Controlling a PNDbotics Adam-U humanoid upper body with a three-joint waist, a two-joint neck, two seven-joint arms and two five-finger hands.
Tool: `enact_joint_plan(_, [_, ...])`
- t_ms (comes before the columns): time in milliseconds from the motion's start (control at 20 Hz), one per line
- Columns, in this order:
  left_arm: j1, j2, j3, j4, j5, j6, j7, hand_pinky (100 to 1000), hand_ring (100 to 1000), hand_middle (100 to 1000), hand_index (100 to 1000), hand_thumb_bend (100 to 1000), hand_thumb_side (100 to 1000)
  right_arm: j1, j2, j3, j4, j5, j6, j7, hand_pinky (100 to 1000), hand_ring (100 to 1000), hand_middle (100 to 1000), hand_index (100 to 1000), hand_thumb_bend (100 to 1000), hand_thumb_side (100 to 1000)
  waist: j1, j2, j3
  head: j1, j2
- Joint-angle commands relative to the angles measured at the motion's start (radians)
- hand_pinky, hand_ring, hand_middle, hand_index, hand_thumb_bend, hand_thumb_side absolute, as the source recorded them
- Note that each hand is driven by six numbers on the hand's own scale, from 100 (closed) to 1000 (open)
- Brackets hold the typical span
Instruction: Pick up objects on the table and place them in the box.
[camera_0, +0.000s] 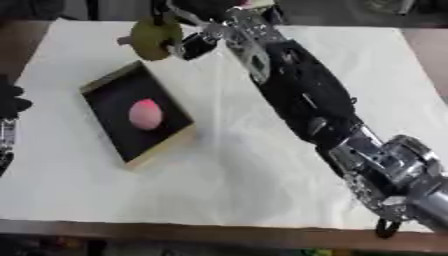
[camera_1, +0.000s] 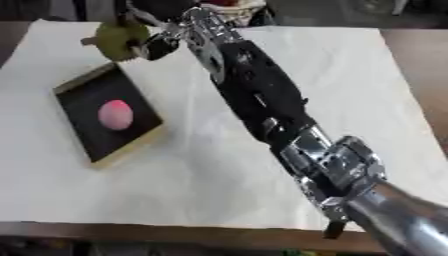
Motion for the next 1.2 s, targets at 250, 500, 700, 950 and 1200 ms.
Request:
enact_joint_plan(250, [-0.023,0.004,-0.005,-0.027,0.014,-0.007,0.002,685,597,595,774,182,567,0.030,0.090,0.000,0.048,0.106,-0.017,-0.004,740,742,673,384,100,100,0.005,-0.007,0.012,-0.013,0.005])
enact_joint_plan(500, [-0.024,0.003,-0.003,-0.025,0.013,-0.005,0.002,683,595,595,775,180,570,0.044,0.107,-0.010,0.078,0.149,-0.013,-0.035,739,747,690,599,100,100,0.005,-0.004,0.011,-0.011,0.005])
enact_joint_plan(700, [-0.024,0.003,-0.003,-0.024,0.011,-0.004,0.002,683,594,594,775,179,572,0.038,0.102,-0.014,0.068,0.144,-0.001,-0.057,741,758,717,754,108,166,0.006,-0.003,0.008,-0.008,0.005])
enact_joint_plan(950, [-0.022,0.003,-0.002,-0.027,0.013,-0.005,0.003,682,593,593,775,179,570,0.020,0.085,-0.012,0.036,0.111,0.019,-0.047,755,784,762,894,184,371,0.009,-0.005,0.006,-0.006,0.005])
enact_joint_plan(1200, [-0.019,0.005,0.000,-0.027,0.014,-0.005,0.005,681,592,593,775,178,571,-0.006,0.040,-0.013,-0.009,0.052,0.032,-0.007,763,795,779,910,171,283,0.011,-0.007,-0.005,0.001,0.005])
